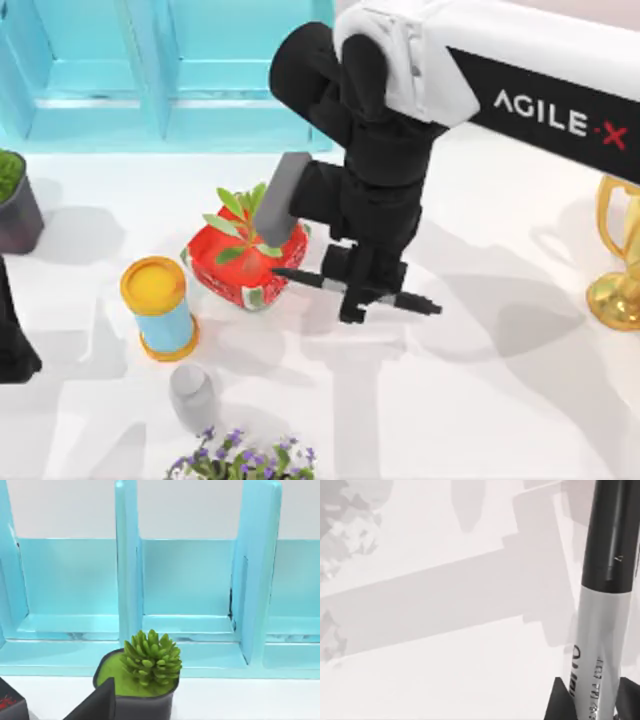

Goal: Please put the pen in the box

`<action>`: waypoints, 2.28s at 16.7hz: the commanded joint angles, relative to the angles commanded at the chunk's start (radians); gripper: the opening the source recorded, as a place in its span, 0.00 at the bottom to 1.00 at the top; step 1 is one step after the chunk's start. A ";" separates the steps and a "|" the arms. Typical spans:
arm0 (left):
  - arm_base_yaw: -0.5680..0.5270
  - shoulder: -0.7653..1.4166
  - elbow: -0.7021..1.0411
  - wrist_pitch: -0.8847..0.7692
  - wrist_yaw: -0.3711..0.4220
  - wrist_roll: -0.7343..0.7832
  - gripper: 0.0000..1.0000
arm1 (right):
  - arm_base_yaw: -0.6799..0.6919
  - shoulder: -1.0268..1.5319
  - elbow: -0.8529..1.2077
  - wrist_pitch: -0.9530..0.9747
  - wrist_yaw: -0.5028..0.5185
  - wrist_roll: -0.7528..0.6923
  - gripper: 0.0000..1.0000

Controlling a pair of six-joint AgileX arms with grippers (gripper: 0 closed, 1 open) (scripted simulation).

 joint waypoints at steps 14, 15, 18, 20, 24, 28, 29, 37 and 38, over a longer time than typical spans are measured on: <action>0.000 0.000 0.000 0.000 0.000 0.000 1.00 | -0.482 -0.117 0.040 0.179 0.001 0.532 0.00; 0.000 0.000 0.000 0.000 0.000 0.000 1.00 | -0.538 -0.127 0.046 0.192 -0.007 0.624 0.00; 0.000 0.000 0.000 0.000 0.000 0.000 1.00 | -0.657 -0.143 0.057 0.195 -0.037 0.894 0.00; 0.000 0.000 0.000 0.000 0.000 0.000 1.00 | -0.720 -0.148 0.057 0.172 -0.041 1.066 0.00; 0.000 0.000 0.000 0.000 0.000 0.000 1.00 | -0.930 -0.148 0.029 0.062 0.016 1.378 0.00; 0.000 0.000 0.000 0.000 0.000 0.000 1.00 | -1.149 -0.122 -0.026 -0.086 0.112 1.564 0.00; 0.000 0.000 0.000 0.000 0.000 0.000 1.00 | -1.184 -0.115 -0.035 -0.111 0.133 1.589 0.00; 0.000 0.000 0.000 0.000 0.000 0.000 1.00 | -1.230 -0.112 -0.052 -0.140 0.165 1.617 0.00; 0.000 0.000 0.000 0.000 0.000 0.000 1.00 | -1.228 -0.117 -0.065 -0.128 0.165 1.619 0.00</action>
